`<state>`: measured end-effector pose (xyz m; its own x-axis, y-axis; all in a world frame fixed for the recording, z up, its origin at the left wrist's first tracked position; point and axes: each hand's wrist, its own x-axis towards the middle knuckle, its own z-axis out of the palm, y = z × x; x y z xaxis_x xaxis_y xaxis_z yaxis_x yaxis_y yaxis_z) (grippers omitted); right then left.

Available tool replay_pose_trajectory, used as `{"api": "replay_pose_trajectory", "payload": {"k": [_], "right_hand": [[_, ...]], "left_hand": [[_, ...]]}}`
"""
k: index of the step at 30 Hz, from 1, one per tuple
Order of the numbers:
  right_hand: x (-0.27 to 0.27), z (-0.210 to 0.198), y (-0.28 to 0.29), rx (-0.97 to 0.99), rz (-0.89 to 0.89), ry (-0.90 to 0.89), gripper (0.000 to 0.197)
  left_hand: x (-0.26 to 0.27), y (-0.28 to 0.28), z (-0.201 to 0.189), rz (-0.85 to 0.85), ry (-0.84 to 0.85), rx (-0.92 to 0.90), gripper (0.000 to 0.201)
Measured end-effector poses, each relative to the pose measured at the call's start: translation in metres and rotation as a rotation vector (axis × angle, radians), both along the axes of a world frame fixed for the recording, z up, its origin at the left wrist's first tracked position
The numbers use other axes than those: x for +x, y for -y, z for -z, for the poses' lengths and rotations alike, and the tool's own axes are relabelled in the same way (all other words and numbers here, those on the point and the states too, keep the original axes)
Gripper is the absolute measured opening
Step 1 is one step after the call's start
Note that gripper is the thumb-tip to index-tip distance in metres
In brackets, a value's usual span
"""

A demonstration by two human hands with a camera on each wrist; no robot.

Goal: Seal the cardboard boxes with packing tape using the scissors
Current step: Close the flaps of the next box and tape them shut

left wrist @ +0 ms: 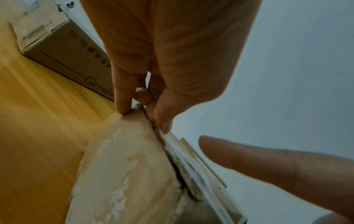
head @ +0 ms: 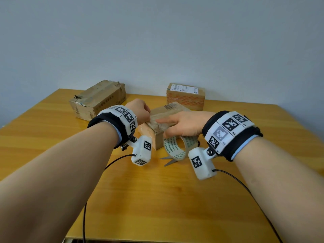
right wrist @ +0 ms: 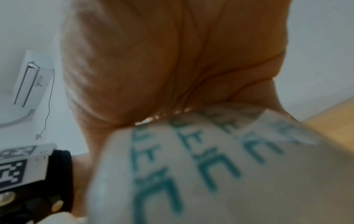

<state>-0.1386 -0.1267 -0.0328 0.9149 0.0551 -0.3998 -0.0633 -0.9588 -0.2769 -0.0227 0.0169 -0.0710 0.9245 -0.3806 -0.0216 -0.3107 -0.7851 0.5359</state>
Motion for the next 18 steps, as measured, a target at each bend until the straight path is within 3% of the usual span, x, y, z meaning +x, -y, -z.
{"api": "replay_pose_trajectory", "payload": {"k": [9, 13, 18], "right_hand": [[0.001, -0.01, -0.002, 0.02, -0.008, 0.026, 0.061], [-0.001, -0.025, -0.001, 0.161, 0.115, 0.114, 0.046], [-0.001, -0.025, -0.006, 0.258, 0.189, 0.085, 0.035]], "left_hand": [[-0.002, 0.0, -0.001, -0.01, 0.018, 0.007, 0.016], [-0.004, 0.001, 0.001, -0.011, 0.027, 0.016, 0.019], [-0.008, -0.003, 0.004, 0.021, 0.066, 0.039, 0.023]]}}
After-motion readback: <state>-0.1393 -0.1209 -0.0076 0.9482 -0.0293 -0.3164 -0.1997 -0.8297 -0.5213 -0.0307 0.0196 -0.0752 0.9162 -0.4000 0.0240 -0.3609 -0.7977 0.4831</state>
